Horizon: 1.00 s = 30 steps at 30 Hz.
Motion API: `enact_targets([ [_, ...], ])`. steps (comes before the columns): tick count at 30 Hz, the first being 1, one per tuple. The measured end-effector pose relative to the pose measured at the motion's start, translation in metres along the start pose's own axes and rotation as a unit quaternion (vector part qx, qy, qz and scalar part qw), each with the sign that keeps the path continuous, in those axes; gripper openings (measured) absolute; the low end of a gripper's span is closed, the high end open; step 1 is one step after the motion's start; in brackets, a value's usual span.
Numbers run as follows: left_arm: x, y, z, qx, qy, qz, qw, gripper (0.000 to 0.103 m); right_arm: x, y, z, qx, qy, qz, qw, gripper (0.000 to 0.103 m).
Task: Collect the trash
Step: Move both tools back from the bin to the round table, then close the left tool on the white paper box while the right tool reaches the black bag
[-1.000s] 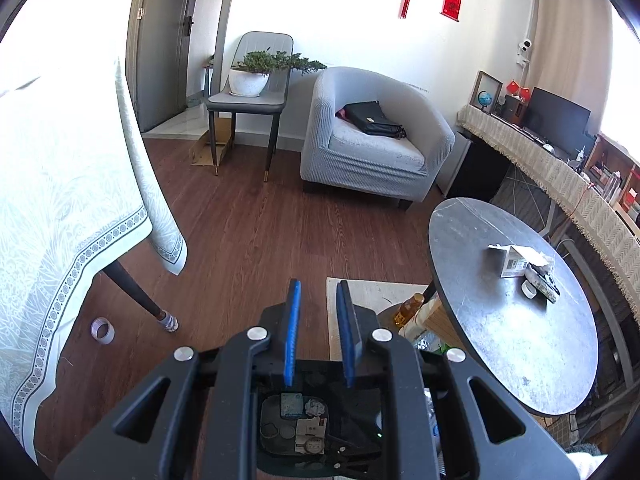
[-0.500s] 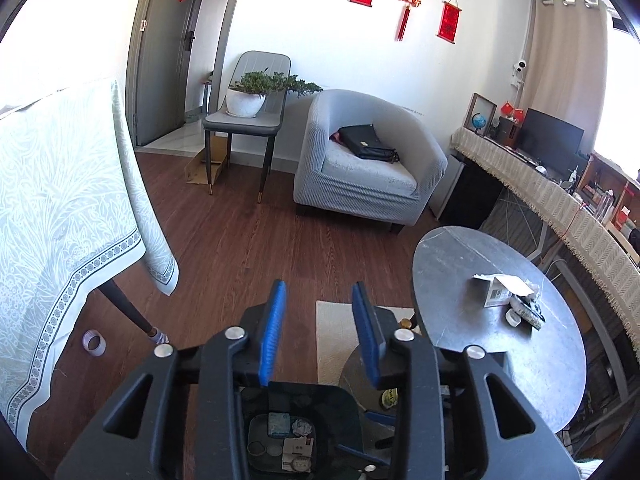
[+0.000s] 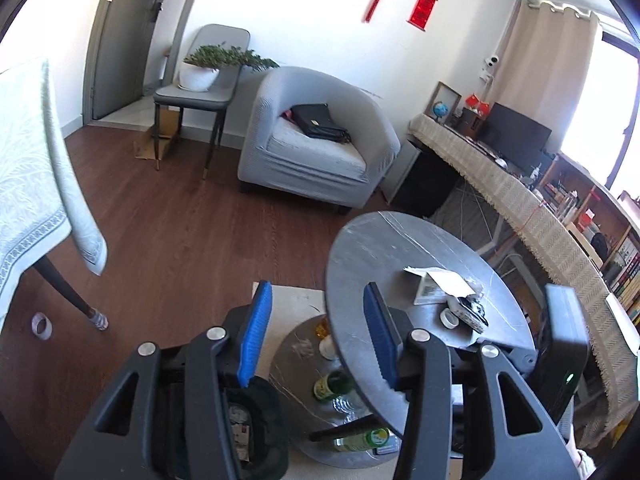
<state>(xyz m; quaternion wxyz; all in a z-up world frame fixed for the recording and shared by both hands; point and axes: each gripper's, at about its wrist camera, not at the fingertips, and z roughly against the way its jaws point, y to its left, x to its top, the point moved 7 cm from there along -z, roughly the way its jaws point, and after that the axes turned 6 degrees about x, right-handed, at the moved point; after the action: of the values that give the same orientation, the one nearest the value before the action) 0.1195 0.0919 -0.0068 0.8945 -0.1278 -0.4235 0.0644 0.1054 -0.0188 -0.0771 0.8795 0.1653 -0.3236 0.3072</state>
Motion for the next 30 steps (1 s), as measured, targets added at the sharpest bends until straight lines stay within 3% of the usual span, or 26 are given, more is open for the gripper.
enact_targets([
  [9,-0.014,-0.063,-0.049,-0.039,0.061,-0.009,0.9973,0.051,-0.022,-0.087,0.050,-0.064,-0.021,-0.048,0.997,0.043],
  [15,-0.008,-0.085,-0.072,-0.062,0.076,0.008,0.9952,0.051,-0.040,-0.126,0.068,-0.073,-0.022,-0.072,0.994,0.043],
  [19,-0.008,-0.098,-0.088,-0.078,0.088,0.023,0.9928,0.051,-0.048,-0.151,0.076,-0.067,-0.028,-0.102,0.992,0.053],
  [27,-0.016,-0.126,-0.119,-0.112,0.120,0.048,0.9853,0.050,-0.040,-0.190,0.081,-0.085,-0.037,-0.125,0.988,0.059],
  [30,-0.020,-0.125,-0.131,-0.095,0.135,0.049,0.9850,0.050,-0.040,-0.201,0.081,-0.083,-0.049,-0.143,0.985,0.059],
])
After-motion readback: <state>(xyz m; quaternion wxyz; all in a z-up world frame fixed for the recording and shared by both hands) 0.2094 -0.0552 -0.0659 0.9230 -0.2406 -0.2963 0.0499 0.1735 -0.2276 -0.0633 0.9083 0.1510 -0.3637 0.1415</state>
